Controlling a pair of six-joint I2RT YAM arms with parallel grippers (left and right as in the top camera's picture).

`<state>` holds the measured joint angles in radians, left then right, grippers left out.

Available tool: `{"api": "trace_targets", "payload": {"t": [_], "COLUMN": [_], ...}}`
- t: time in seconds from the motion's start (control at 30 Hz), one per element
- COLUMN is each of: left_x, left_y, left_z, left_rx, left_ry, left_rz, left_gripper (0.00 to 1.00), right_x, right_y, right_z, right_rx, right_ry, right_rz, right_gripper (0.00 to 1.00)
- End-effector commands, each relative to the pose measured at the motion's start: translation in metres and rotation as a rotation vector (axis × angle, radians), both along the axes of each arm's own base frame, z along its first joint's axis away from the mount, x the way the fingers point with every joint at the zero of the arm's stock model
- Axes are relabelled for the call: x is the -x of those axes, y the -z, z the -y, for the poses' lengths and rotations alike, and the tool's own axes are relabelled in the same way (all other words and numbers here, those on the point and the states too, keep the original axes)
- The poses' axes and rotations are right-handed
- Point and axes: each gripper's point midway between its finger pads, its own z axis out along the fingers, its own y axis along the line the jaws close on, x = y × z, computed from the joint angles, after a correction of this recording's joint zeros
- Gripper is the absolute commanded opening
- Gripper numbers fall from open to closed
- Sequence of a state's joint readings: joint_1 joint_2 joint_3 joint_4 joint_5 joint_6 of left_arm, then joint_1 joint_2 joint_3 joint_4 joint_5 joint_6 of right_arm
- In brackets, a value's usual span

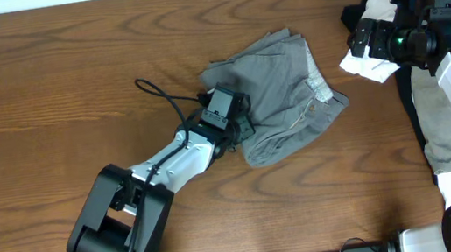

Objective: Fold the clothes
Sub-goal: 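Lift and carry the grey bundle with the left gripper to the upper left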

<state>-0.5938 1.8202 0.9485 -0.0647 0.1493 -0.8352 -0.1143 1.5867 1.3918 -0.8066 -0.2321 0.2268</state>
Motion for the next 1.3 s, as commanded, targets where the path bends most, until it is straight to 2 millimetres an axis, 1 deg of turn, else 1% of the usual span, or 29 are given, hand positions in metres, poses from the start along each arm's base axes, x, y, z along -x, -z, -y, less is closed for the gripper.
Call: {"api": "trace_targets", "payload": {"t": [0.0,0.13,0.23,0.33,0.4,0.47,0.57,0.63,0.7,0.77,0.87,0.9,0.97,1.07,1.1,1.17,1.23,1.27], "left_x": [-0.011,-0.035,-0.059,-0.082,-0.097,-0.111,-0.127,-0.135,-0.139,-0.138,-0.126,-0.122,-0.107,-0.08,-0.071,-0.057,-0.052,-0.053], "left_y": [0.005,-0.002,-0.009,-0.017,-0.022,-0.028,-0.035,-0.039,-0.04,-0.04,-0.033,-0.031,-0.021,-0.006,-0.001,0.006,0.007,0.006], "left_z": [-0.004,-0.018,-0.041,-0.071,-0.093,-0.12,-0.164,-0.2,-0.235,-0.272,-0.322,-0.332,-0.357,-0.38,-0.386,-0.394,-0.398,-0.399], "left_rx": [-0.026,-0.045,-0.056,-0.052,-0.044,-0.043,-0.06,-0.078,-0.091,-0.106,-0.138,-0.147,-0.174,-0.212,-0.223,-0.242,-0.285,-0.3], "left_ry": [-0.026,-0.096,-0.203,-0.315,-0.374,-0.445,-0.554,-0.64,-0.714,-0.791,-0.894,-0.916,-0.969,-1.022,-1.036,-1.049,-0.994,-0.962], "left_rz": [0.037,0.121,0.181,0.225,0.253,0.284,0.323,0.346,0.354,0.349,0.311,0.296,0.237,0.131,0.092,0.037,0.026,0.032], "left_gripper": [0.06,0.06,0.06,0.06,0.06,0.06,0.06,0.06,0.06,0.06,0.06,0.06,0.06,0.08,0.17,0.67,0.93,1.0], "right_x": [0.0,0.0,0.002,0.003,0.003,0.003,0.004,0.004,0.005,0.005,0.005,0.005,0.005,0.005,0.005,0.005,0.005,0.005], "right_y": [0.001,0.001,0.002,0.003,0.003,0.003,0.004,0.004,0.004,0.004,0.004,0.004,0.004,0.004,0.004,0.004,0.004,0.004], "right_z": [0.002,0.002,0.002,0.002,0.002,0.001,0.001,0.001,0.001,0.001,0.0,0.0,-0.001,-0.002,-0.003,-0.003,-0.003,-0.003], "right_rx": [-0.01,-0.01,-0.011,-0.011,-0.011,-0.012,-0.012,-0.013,-0.013,-0.013,-0.013,-0.014,-0.014,-0.014,-0.014,-0.013,-0.013,-0.013], "right_ry": [0.014,0.014,0.014,0.014,0.014,0.014,0.014,0.014,0.014,0.014,0.012,0.01,0.008,0.006,0.005,0.003,0.003,0.003], "right_rz": [-0.003,-0.007,-0.014,-0.018,-0.019,-0.02,-0.024,-0.027,-0.029,-0.03,-0.029,-0.029,-0.029,-0.029,-0.029,-0.029,-0.029,-0.029], "right_gripper": [0.99,0.99,0.99,0.99,0.99,0.99,0.99,0.99,0.99,0.98,0.98,0.98,0.98,0.98,0.98,0.98,0.98,0.98]}}
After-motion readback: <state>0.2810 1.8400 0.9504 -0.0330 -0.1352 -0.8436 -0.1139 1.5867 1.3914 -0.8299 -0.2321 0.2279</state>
